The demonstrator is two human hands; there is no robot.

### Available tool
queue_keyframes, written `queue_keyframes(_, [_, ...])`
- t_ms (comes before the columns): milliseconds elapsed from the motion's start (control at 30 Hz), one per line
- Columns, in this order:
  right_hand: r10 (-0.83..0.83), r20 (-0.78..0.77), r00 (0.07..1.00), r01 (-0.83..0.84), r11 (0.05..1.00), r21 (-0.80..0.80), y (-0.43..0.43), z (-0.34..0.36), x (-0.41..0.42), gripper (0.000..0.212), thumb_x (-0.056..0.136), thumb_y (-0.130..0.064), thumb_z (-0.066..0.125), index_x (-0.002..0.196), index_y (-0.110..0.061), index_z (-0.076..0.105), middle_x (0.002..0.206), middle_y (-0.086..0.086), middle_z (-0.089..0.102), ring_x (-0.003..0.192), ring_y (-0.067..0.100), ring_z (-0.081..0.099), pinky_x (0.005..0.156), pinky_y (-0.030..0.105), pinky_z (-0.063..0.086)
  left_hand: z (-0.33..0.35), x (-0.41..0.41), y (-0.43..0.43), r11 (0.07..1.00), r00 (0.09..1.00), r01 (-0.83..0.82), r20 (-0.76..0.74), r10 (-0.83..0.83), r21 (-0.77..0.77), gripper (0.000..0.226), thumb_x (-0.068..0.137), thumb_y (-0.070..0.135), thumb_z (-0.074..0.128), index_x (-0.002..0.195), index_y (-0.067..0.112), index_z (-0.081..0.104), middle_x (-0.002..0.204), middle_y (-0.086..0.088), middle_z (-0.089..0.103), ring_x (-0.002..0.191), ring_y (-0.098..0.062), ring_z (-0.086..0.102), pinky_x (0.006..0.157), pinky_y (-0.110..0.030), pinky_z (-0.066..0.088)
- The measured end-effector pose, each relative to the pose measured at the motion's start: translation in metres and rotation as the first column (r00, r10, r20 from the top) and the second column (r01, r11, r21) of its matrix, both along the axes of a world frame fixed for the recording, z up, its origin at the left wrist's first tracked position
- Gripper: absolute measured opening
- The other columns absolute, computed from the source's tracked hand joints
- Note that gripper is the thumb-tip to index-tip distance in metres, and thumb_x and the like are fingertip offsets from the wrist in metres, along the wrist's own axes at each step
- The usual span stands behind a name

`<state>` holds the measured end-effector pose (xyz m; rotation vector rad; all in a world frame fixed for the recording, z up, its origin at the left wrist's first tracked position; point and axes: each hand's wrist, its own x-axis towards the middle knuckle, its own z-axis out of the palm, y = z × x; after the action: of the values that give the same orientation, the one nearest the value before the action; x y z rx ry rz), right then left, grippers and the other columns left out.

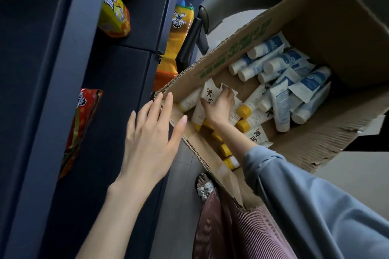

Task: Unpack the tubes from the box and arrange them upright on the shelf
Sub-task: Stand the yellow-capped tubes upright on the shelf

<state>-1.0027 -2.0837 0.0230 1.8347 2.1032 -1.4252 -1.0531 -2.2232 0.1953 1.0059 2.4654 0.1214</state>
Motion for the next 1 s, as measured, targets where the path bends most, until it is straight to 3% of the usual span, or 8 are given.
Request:
queue_keyframes(167, [0.273,0.019,0.962,-0.27,0.958,-0.099,0.03,-0.009,0.0,0.079,0.079,-0.041,0.072,0.139,-0.008,0.033,0.143,0.012,0.035,0.132,0.032,0.03,0.104,0.048,0.034,-0.001,-0.005,-0.008,0.999,0.999,-0.036,-0.01,0.036,-0.002,0.07,0.091,0.056,0.014,0.15,0.021,0.019,0.156,0.0,0.024,0.143,-0.016,0.02,0.116,-0.04,0.012])
queue_keyframes(267, [0.381,0.08,0.921,-0.377,0.924,-0.065,0.043,-0.008,0.003,0.076,0.077,-0.044,0.073,0.137,-0.014,0.038,0.141,0.013,0.031,0.131,0.032,0.024,0.104,0.044,0.028,-0.002,-0.006,-0.01,0.998,0.998,-0.062,-0.002,0.062,-0.004,0.069,0.091,0.056,0.015,0.15,0.021,0.019,0.156,-0.001,0.024,0.143,-0.017,0.02,0.116,-0.041,0.012])
queue_keyframes(333, [0.404,0.026,0.915,-0.402,0.914,-0.058,0.046,-0.003,0.006,0.074,0.075,-0.041,0.076,0.135,-0.013,0.042,0.136,0.013,0.037,0.126,0.031,0.03,0.1,0.04,0.031,-0.002,-0.007,-0.01,0.997,0.997,-0.075,0.002,0.075,0.0,0.069,0.091,0.055,0.016,0.15,0.02,0.02,0.156,-0.001,0.025,0.143,-0.018,0.02,0.116,-0.041,0.013])
queue_keyframes(433, [0.348,-0.163,0.923,-0.366,0.925,-0.102,0.047,0.006,0.015,0.057,0.073,-0.029,0.08,0.116,-0.006,0.05,0.112,0.006,0.058,0.095,0.018,0.055,0.078,0.031,0.045,-0.001,-0.006,-0.008,0.996,0.996,-0.087,0.007,0.087,0.019,0.067,0.092,0.054,0.019,0.15,0.02,0.021,0.155,-0.001,0.026,0.143,-0.018,0.021,0.115,-0.041,0.013])
queue_keyframes(500, [0.322,-0.228,0.919,-0.354,0.928,-0.114,0.047,0.011,0.023,0.039,0.074,-0.025,0.08,0.099,-0.01,0.054,0.092,-0.001,0.063,0.079,0.012,0.06,0.066,0.028,0.046,-0.001,-0.004,-0.006,0.995,0.995,-0.096,0.013,0.095,0.037,0.067,0.092,0.053,0.021,0.149,0.019,0.023,0.155,-0.001,0.027,0.143,-0.018,0.022,0.115,-0.041,0.015])
queue_keyframes(700, [0.279,-0.349,0.895,-0.352,0.922,-0.164,0.045,0.024,0.034,0.021,0.078,-0.02,0.077,0.088,-0.009,0.062,0.081,0.001,0.067,0.077,0.018,0.065,0.066,0.033,0.051,-0.001,0.003,0.005,0.993,0.996,-0.084,0.034,0.082,0.088,0.062,0.094,0.048,0.028,0.148,0.016,0.028,0.153,-0.002,0.032,0.141,-0.018,0.026,0.114,-0.042,0.02])
queue_keyframes(800, [0.182,-0.435,0.882,-0.297,0.931,-0.211,0.044,0.041,0.032,0.02,0.077,-0.014,0.077,0.087,-0.004,0.063,0.087,0.012,0.07,0.082,0.022,0.068,0.072,0.037,0.053,-0.002,0.007,0.01,0.99,0.995,-0.087,0.051,0.081,0.115,0.058,0.096,0.043,0.034,0.148,0.017,0.029,0.152,-0.001,0.033,0.141,-0.018,0.026,0.113,-0.039,0.02])
queue_keyframes(1000, [0.127,-0.621,0.774,-0.323,0.922,-0.215,0.049,0.094,0.051,0.015,0.074,0.002,0.076,0.083,-0.002,0.065,0.079,0.008,0.068,0.071,0.008,0.065,0.066,0.019,0.05,-0.002,0.013,0.021,0.958,0.98,-0.131,0.18,0.086,0.255,0.059,0.095,0.037,0.047,0.148,0.02,0.028,0.152,0.005,0.032,0.139,-0.01,0.025,0.111,-0.032,0.025])
